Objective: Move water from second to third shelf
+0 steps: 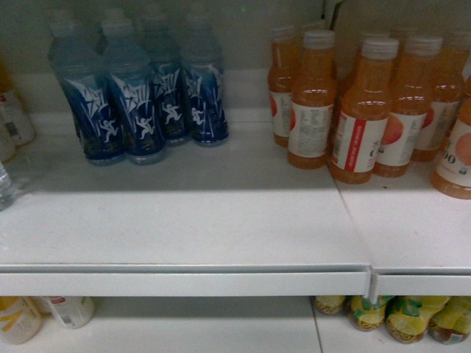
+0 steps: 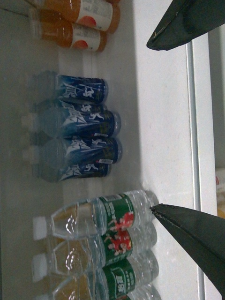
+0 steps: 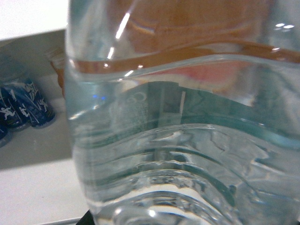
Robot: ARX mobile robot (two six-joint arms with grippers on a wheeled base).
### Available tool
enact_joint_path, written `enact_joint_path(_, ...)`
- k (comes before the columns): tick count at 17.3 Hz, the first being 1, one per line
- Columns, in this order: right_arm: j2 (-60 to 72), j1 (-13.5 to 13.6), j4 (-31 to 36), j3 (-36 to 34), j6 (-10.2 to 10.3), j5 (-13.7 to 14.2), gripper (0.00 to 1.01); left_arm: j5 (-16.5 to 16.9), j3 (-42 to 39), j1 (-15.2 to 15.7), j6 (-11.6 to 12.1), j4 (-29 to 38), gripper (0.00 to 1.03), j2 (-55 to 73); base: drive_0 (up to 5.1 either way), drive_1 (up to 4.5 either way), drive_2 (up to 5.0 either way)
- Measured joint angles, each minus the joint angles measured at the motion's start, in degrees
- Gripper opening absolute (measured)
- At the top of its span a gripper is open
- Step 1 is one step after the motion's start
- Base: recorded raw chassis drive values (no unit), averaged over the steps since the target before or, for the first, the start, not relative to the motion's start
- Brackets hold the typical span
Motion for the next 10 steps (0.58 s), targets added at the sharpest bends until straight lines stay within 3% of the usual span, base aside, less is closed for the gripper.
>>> enact_joint_path(10, -0.11, 0.04, -0.02, 0.00, -0.02, -0.09, 0.40, -0.02, 0.00, 0.00, 0.00, 0.00, 0.98, 0.00, -5.0, 2.42, 2.4)
